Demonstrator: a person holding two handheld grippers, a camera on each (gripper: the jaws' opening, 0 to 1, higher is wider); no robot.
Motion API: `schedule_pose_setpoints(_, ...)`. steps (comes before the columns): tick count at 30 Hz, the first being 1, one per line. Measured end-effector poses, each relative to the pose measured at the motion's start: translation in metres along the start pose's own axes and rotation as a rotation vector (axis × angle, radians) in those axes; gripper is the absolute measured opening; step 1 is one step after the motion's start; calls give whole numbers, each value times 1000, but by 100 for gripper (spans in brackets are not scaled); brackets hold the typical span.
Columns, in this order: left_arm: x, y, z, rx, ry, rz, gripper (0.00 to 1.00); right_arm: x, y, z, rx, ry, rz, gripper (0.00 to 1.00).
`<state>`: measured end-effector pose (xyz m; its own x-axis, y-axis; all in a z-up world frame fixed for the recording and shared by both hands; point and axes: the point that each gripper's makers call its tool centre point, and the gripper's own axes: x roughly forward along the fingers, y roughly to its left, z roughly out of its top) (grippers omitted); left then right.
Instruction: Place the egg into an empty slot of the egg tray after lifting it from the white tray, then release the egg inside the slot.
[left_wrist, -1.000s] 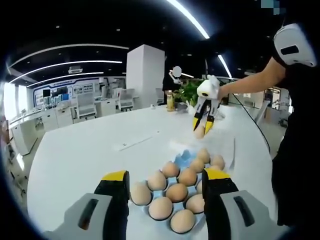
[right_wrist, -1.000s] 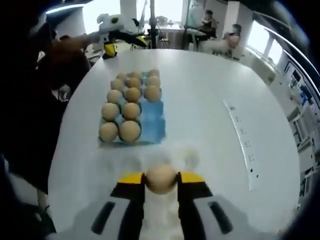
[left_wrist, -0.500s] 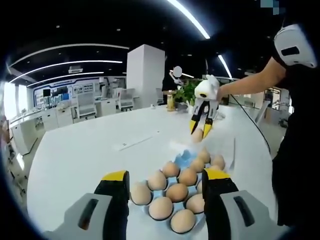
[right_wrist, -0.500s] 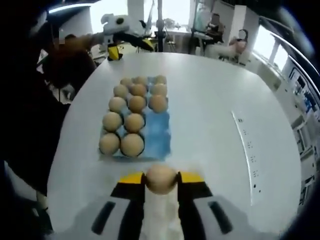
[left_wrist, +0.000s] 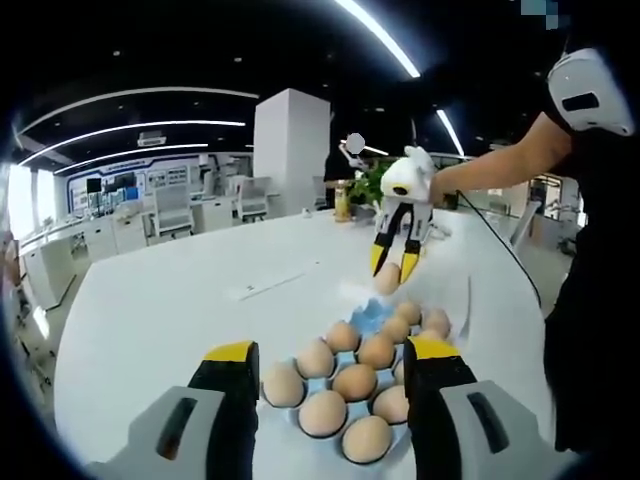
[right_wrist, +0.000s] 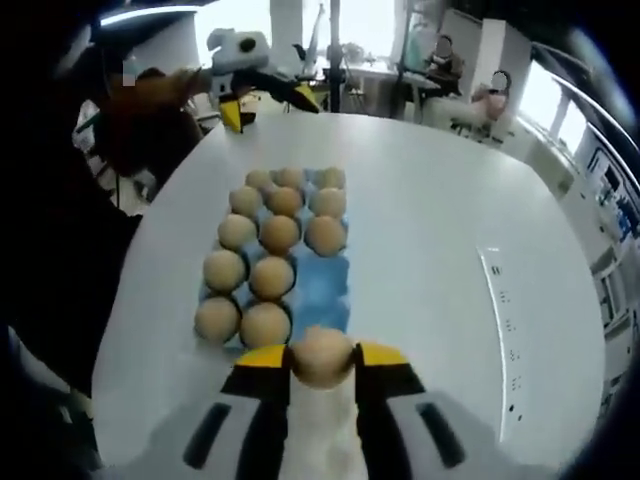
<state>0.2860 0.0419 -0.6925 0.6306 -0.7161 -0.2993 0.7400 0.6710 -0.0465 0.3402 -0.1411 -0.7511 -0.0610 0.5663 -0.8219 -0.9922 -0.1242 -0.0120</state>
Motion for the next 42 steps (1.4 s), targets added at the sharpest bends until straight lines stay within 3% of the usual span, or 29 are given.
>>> schedule_pose_setpoints(42, -1, 1, -1, -4, 1, 3, 59, 47, -5, 41, -50, -42, 62, 25)
